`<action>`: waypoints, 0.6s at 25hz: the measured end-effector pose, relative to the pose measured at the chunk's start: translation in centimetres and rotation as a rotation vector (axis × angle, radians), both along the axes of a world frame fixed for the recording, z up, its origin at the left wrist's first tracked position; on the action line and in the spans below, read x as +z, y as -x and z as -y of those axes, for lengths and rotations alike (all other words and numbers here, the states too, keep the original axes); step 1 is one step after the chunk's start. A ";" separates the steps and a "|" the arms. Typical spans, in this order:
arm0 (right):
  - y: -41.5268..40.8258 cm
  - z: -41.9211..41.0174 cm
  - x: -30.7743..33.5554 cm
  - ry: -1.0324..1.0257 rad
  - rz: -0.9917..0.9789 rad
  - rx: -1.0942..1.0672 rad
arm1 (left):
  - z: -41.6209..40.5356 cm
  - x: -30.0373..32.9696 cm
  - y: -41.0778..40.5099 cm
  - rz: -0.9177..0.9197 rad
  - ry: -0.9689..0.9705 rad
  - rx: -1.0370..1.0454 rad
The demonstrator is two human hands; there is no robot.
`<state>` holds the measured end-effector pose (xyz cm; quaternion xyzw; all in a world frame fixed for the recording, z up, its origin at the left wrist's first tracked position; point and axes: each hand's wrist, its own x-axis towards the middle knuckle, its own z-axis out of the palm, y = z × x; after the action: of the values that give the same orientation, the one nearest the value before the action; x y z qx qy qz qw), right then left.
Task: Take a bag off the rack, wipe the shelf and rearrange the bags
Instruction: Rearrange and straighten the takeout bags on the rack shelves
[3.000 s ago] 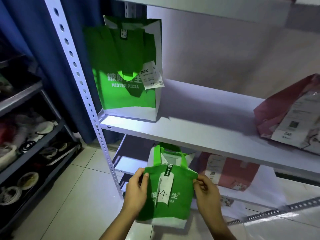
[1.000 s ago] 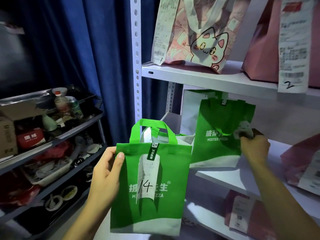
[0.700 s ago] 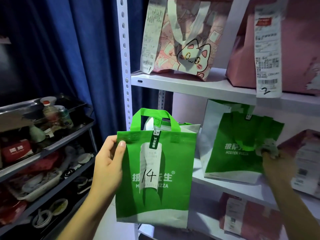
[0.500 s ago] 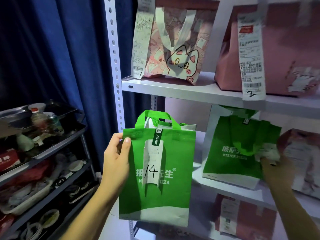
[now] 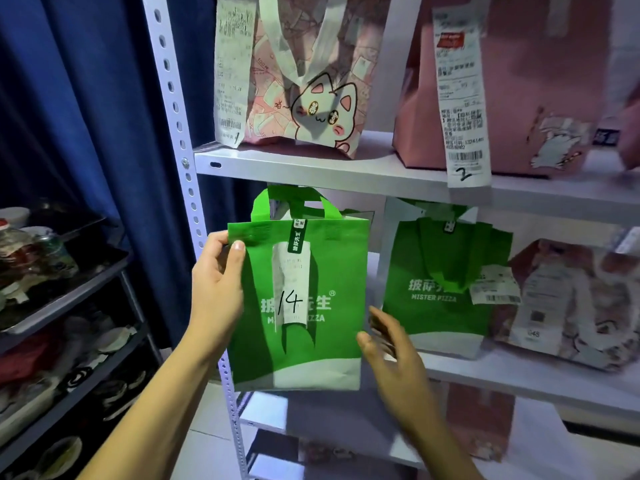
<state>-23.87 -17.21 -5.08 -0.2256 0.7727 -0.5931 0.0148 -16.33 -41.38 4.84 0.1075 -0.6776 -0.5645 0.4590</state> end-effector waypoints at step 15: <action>2.2 5.5 -6.0 -0.314 0.001 -0.188 | -0.2 -13.7 -2.1 0.436 -0.108 0.297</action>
<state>-26.07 -22.76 -11.03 -0.1468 0.8735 -0.4641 -0.0052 -14.27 -41.21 -8.81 0.3493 -0.7061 -0.4899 0.3735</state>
